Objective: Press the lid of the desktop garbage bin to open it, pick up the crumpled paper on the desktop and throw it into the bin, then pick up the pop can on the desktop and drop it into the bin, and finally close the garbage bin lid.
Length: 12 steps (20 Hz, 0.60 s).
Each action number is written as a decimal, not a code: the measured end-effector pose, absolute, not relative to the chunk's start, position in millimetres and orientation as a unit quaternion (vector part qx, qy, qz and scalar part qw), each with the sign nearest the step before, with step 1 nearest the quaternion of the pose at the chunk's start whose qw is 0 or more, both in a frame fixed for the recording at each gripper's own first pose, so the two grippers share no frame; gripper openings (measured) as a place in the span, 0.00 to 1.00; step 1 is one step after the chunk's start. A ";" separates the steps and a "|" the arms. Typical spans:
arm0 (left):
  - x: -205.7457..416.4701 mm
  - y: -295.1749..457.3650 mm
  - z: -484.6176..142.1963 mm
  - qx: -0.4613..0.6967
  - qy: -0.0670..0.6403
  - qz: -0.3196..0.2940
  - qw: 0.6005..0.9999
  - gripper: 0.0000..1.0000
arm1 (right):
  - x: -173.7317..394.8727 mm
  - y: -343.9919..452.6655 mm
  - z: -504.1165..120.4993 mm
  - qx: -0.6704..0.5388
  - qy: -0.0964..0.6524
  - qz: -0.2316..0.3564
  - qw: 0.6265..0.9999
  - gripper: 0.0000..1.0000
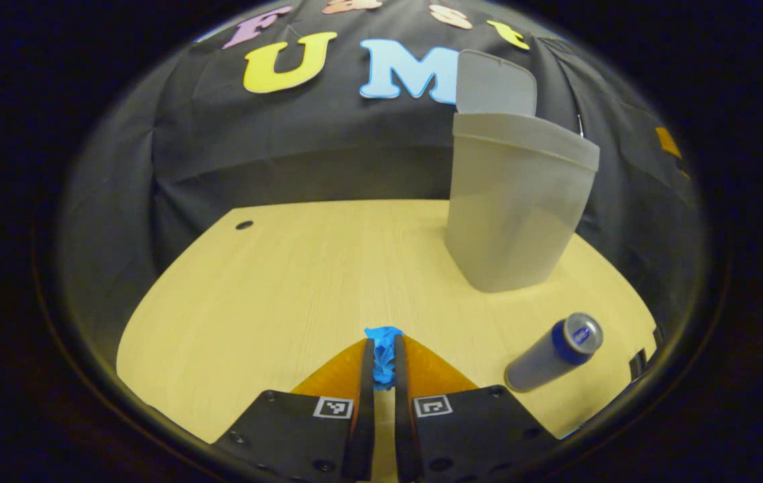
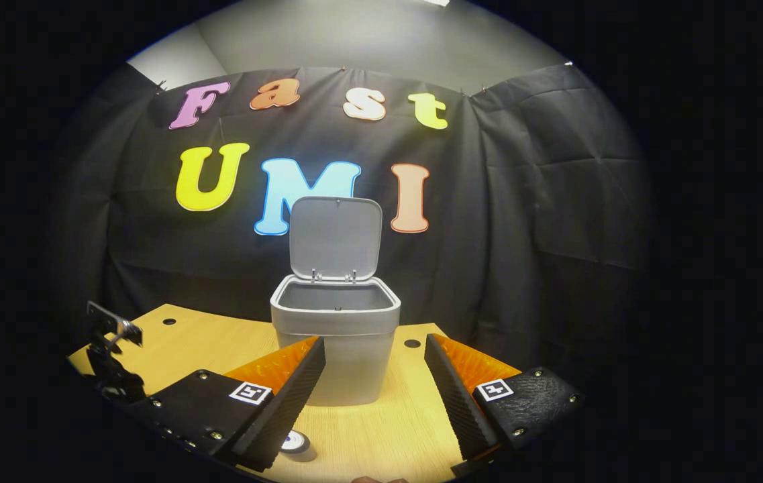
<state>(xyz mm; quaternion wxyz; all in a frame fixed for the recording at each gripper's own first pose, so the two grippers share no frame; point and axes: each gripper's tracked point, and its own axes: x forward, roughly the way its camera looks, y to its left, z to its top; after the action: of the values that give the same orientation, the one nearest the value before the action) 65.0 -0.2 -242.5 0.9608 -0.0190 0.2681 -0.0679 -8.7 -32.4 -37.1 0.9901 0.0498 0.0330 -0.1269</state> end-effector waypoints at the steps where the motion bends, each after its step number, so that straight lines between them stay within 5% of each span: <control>1: 70.6 -6.0 -227.1 -0.018 0.248 -0.073 0.966 0.19 | -9.5 -33.6 -35.0 0.046 0.030 -0.130 0.990 0.96; 12: 141.7 -82.8 -81.3 -0.054 0.102 -0.151 0.982 0.18 | -18.7 -52.8 -26.6 0.029 0.026 -0.169 0.985 0.95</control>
<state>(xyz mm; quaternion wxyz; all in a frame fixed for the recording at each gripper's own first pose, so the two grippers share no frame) 141.7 -82.8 -81.3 0.9817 -0.0541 0.1024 -0.1510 -18.7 -52.8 -26.6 0.9849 0.0288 0.0260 -0.1689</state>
